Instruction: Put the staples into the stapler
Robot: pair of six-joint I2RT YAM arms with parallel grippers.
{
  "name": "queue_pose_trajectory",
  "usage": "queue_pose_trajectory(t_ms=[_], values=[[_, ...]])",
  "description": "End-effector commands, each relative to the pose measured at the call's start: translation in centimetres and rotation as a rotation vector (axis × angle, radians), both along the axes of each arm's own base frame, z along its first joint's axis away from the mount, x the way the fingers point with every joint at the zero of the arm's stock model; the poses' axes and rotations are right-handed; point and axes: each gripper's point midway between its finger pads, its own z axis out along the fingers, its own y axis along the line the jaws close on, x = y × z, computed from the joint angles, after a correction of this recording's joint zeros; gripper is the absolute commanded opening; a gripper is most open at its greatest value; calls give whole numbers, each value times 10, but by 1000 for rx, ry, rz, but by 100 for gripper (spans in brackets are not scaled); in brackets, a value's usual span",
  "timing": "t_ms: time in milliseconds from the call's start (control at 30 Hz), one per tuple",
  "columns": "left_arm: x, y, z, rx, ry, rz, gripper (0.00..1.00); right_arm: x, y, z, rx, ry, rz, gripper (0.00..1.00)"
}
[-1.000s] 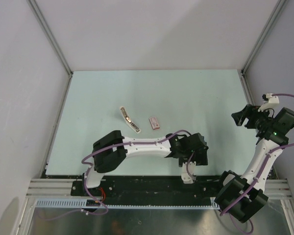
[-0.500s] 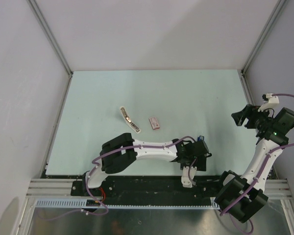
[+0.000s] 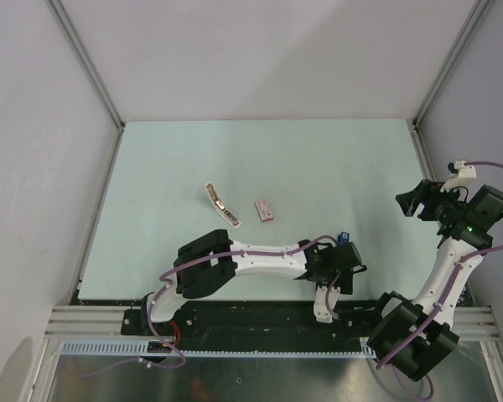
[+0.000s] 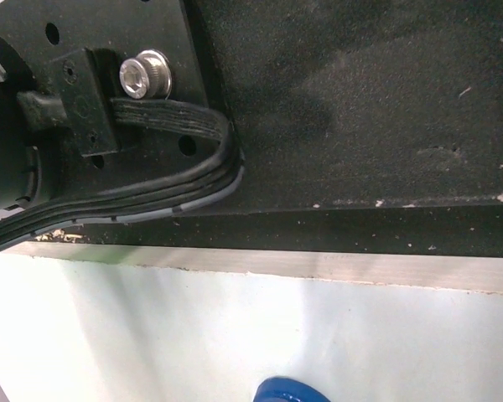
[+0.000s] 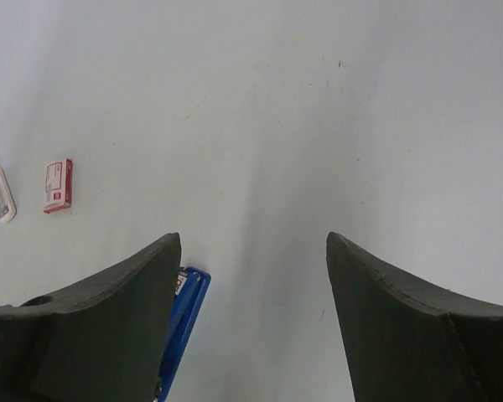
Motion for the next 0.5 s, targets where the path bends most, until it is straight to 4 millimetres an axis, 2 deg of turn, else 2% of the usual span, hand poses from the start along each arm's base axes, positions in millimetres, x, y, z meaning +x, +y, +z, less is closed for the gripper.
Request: queue_pose_trajectory(t_ms=[0, 367, 467], values=[[-4, -10, 8, -14, -19, -31, 57, 2, 0, 9, -13, -44, 6, 74], [-3, -9, 1, 7, -46, 15, 48, 3, 2, 9, -10, -44, 14, 74], [-3, -11, 1, 2, -39, 26, 41, 3, 2, 8, -9, -43, 16, 74]])
